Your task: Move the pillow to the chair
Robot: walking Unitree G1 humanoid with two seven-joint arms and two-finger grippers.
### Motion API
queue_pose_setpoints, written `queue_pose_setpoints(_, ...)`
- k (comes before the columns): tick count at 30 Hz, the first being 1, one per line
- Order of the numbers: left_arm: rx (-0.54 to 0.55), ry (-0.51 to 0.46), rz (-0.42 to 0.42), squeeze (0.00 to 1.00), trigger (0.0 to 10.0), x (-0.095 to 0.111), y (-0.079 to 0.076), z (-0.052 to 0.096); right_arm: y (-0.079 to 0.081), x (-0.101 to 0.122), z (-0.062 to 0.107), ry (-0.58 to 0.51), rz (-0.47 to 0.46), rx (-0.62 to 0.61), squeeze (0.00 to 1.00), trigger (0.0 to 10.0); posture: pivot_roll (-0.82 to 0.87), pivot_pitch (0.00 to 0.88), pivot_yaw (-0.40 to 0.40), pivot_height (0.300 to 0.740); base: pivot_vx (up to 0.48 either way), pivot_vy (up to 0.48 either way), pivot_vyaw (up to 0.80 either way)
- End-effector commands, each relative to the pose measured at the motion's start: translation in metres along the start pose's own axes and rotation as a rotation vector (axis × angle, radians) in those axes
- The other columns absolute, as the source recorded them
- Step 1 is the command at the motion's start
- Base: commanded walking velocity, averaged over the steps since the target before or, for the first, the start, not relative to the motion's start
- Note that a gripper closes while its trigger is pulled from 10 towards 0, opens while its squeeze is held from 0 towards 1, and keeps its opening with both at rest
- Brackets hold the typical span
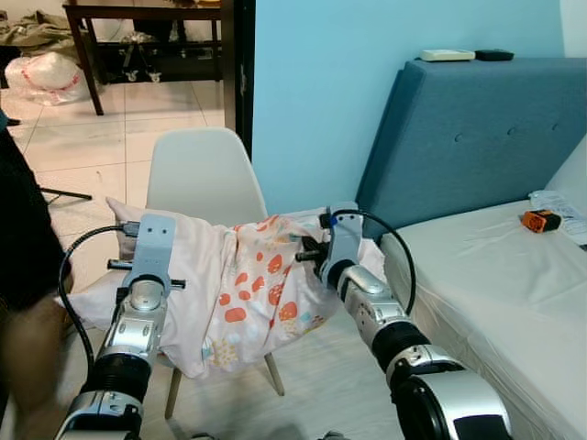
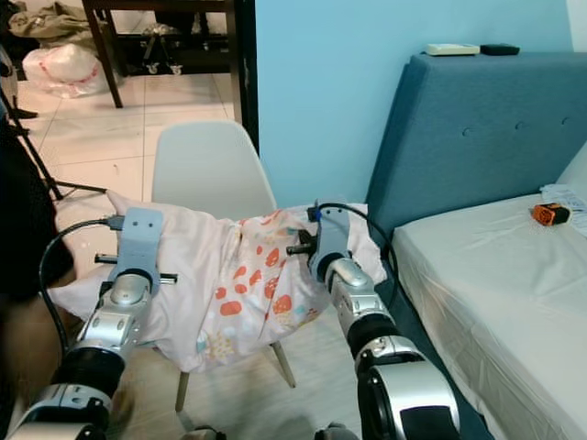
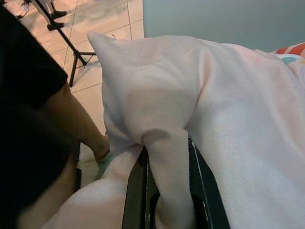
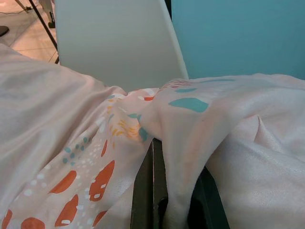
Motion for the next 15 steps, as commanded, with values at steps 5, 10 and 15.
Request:
queue_pose_setpoints(5, -0.038, -0.031, 0.000, 0.00, 10.0, 0.0075, -0.0096, 0.0021, 0.0013, 0.0105, -0.0025, -0.039, -0.021, 0.006, 0.00, 10.0, 0.06, 0.016, -0.080, 0.647, 0.000, 0.000, 0.00)
queue_pose_setpoints(10, -0.038, -0.033, -0.002, 0.00, 10.0, 0.0082, -0.0093, 0.0017, 0.0017, 0.0109, -0.0027, -0.038, -0.029, 0.013, 0.00, 10.0, 0.06, 0.016, -0.078, 0.662, 0.000, 0.000, 0.00)
queue_pose_setpoints(15, -0.042, -0.031, -0.003, 0.00, 10.0, 0.0076, -0.0100, 0.0021, 0.0018, 0.0095, -0.0025, -0.033, -0.036, 0.013, 0.00, 10.0, 0.06, 0.016, -0.075, 0.682, 0.000, 0.000, 0.00)
Point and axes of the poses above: a point about 5 cm out from each wrist's last joint towards the gripper, its own z axis pointing back from the gripper into the wrist, its own x axis along the axis of the wrist's last joint, y = z × x, the point moved 4 cm from there along -z, pointing out of the wrist towards the gripper, and after that the axes turned 10 degrees about z, right-handed, at the moved point
